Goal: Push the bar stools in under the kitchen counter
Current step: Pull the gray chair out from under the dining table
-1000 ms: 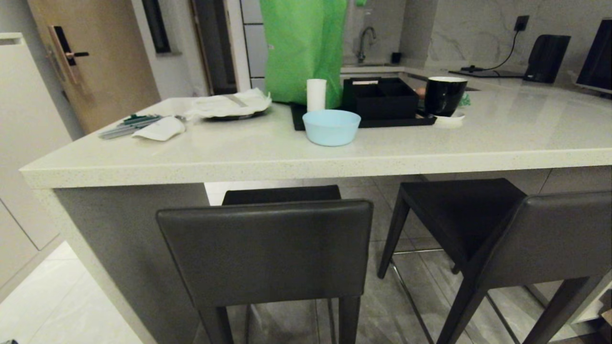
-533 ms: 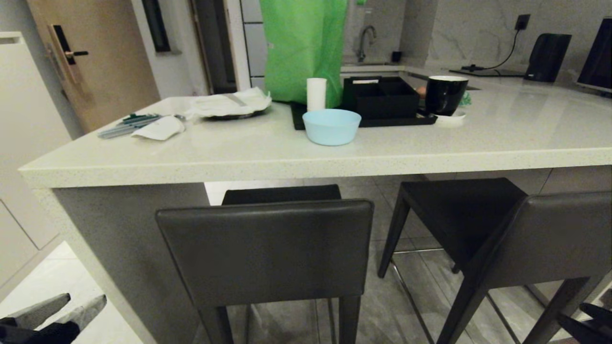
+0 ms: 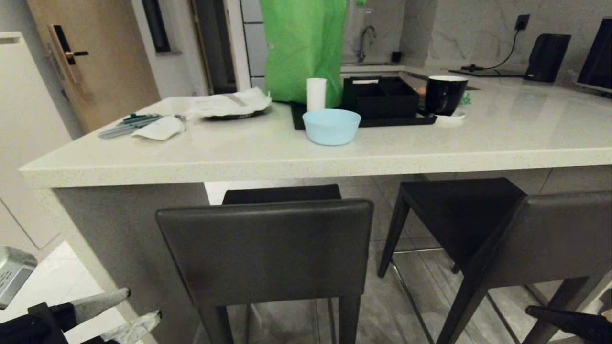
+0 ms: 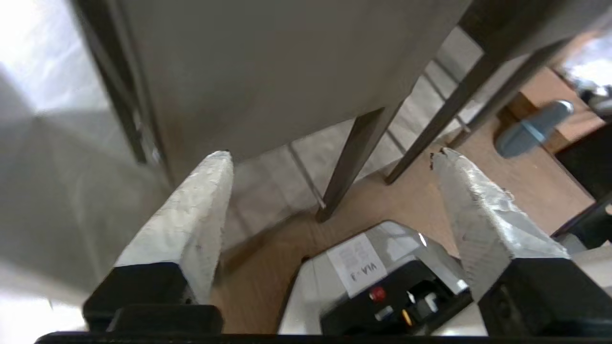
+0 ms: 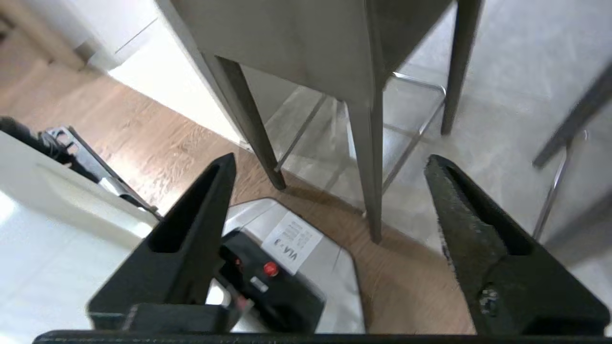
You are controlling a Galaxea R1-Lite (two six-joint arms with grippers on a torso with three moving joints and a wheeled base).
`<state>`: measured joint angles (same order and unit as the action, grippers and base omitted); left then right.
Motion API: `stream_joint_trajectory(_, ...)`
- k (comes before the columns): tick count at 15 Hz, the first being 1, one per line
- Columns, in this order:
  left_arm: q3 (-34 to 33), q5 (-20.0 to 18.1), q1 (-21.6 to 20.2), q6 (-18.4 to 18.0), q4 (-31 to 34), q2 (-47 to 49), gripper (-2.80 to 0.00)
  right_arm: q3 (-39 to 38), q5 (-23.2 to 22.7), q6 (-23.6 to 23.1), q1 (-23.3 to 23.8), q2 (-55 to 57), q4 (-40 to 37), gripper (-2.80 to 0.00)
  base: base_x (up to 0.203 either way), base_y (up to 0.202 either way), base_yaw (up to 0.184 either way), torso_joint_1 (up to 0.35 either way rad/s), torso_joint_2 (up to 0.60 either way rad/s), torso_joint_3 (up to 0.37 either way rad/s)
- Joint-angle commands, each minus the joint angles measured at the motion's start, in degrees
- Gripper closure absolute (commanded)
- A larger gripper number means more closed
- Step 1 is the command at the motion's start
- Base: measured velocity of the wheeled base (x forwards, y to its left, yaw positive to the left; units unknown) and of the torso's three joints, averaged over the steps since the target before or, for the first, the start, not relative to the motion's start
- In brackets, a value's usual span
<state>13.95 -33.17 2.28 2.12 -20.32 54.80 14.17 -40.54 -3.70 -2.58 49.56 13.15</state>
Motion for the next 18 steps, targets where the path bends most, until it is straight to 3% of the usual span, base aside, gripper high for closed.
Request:
stream_joint_trajectory(1, -1.0, -13.8, -9.3, -5.3, -6.3, 11.1, -2.80, 0.0, -2.7, -0.8, -0.6, 9.1, 6.3, -2.80, 0.000, 0.000, 0.000, 0.000, 0.00, 0.000)
stream_joint_trajectory(3, -1.4, -29.4, -17.3, -10.0, -12.4, 18.7, -2.80, -0.1, -7.9, -1.1, -2.5, 13.2, 10.7, -2.80, 0.000, 0.000, 0.000, 0.000, 0.00, 0.000)
stream_joint_trajectory(4, -1.5, -34.5, -19.7, -11.4, -16.6, 22.4, -2.80, 0.1, -9.6, -1.2, -3.7, 14.9, 12.3, -2.80, 0.000, 0.000, 0.000, 0.000, 0.00, 0.000)
stream_joint_trajectory(5, -1.5, -36.8, -20.6, -12.4, -19.9, 25.7, -2.80, 0.1, -10.2, -1.4, -4.5, 16.8, 13.9, -2.80, 0.000, 0.000, 0.000, 0.000, 0.00, 0.000)
stream_joint_trajectory(8, -1.7, -39.5, -21.5, -14.9, -30.3, 36.8, -2.80, 0.0, -10.8, -3.9, -6.3, 26.2, 22.8, -2.80, 0.000, 0.000, 0.000, 0.000, 0.00, 0.000)
stream_joint_trajectory(13, 1.2, -40.2, -22.0, -15.4, -42.2, 49.8, -2.80, 0.3, -10.5, -4.8, -8.3, 41.0, 40.8, -2.80, 0.000, 0.000, 0.000, 0.000, 0.00, 0.000)
stream_joint_trajectory(18, 2.8, -40.2, -22.7, -14.9, -59.6, 64.0, -2.80, 1.3, -10.3, -4.6, -8.9, 48.9, 48.6, -2.80, 0.000, 0.000, 0.000, 0.000, 0.00, 0.000)
